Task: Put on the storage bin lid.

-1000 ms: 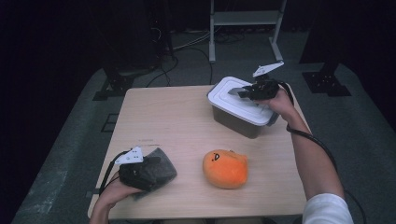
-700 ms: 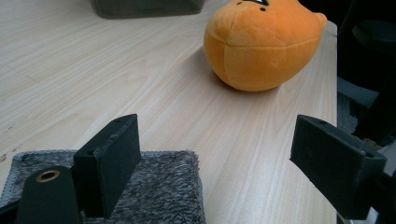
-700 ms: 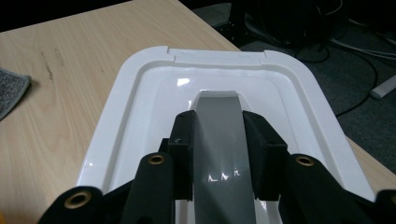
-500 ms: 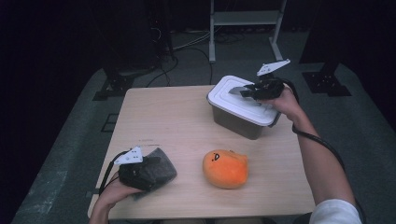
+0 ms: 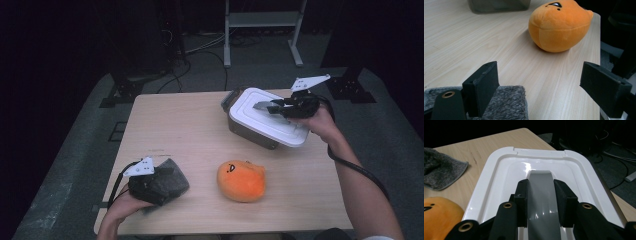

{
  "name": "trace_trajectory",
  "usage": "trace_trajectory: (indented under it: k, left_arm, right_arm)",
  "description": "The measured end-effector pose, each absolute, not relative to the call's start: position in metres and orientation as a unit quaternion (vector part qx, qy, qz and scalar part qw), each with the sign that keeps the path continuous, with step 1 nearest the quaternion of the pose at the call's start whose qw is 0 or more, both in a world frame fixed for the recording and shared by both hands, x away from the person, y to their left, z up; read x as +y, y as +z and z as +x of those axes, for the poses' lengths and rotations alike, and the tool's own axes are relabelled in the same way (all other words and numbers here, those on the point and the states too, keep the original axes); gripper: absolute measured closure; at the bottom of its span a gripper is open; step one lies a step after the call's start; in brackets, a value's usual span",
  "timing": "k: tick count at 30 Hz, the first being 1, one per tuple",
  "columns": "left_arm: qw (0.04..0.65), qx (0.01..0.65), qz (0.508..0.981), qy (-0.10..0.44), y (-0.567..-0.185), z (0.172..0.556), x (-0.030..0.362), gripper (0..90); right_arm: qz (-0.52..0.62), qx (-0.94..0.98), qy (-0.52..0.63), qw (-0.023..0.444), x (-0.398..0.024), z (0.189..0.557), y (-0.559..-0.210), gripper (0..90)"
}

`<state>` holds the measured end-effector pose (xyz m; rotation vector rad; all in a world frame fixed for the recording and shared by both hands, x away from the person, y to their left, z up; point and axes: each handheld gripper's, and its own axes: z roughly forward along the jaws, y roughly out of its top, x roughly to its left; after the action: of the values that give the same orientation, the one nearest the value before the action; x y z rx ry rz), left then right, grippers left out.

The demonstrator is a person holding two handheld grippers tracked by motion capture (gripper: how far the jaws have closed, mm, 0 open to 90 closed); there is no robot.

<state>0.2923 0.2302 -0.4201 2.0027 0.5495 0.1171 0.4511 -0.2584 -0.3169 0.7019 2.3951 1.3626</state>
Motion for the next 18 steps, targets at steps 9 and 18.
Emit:
trace_trajectory:
  k: [9, 18]
  left_arm:
    - [0.503, 0.228, 0.833, 0.048, -0.421, 0.292, 0.229, 13.4]
    - [0.497, 0.221, 0.838, 0.041, -0.425, 0.290, 0.224, 12.9]
  right_arm:
    - [0.236, 0.833, 0.475, 0.155, -0.275, 0.423, -0.314, 65.3]
    - [0.238, 0.829, 0.483, 0.152, -0.290, 0.395, -0.322, 65.3]
